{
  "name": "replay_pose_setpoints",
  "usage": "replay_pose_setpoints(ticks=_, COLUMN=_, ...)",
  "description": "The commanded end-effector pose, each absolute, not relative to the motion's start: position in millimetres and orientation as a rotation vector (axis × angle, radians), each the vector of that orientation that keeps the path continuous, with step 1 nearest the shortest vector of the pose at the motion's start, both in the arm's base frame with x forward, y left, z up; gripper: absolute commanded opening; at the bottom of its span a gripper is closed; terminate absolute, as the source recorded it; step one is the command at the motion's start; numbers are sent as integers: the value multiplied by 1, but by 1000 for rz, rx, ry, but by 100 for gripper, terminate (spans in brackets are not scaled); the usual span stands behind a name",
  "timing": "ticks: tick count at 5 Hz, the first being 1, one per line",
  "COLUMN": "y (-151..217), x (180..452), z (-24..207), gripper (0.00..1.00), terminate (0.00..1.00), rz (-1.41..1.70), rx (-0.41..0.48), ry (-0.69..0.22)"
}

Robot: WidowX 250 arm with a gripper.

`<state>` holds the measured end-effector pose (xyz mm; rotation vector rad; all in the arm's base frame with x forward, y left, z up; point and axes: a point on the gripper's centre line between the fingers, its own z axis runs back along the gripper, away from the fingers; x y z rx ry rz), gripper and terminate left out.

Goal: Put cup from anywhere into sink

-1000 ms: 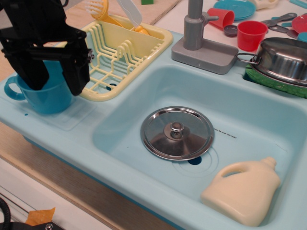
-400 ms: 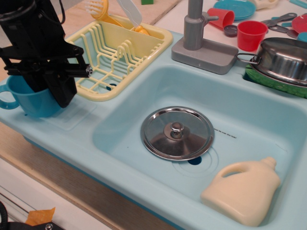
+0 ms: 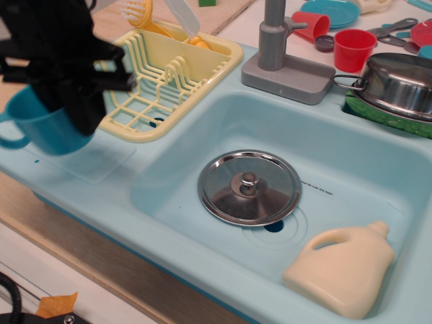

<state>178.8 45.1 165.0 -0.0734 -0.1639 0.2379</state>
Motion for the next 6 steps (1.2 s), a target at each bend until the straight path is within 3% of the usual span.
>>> replay_pose_setpoints(ticks=1, y=-20, x=227, z=172, gripper=0, terminate=0, rz=121, rx=-137, ry=-212)
replay_pose_setpoints(ticks=2, y=-66, x=248, z=161, gripper=0, terminate=0, rz=55, rx=-192, ry=-175)
replay_pose_setpoints(ticks=3, y=-84, x=244, z=152, gripper=0, terminate=0, rz=28, rx=-205, ry=-170)
replay_pose_setpoints(ticks=4, y=-91, x=239, z=151, gripper=100, terminate=0, rz=-5, rx=-221, ry=-185)
replay_pose_setpoints(ticks=6, y=-91, x=239, z=151, gripper=100, terminate=0, rz=-5, rx=-221, ry=-185)
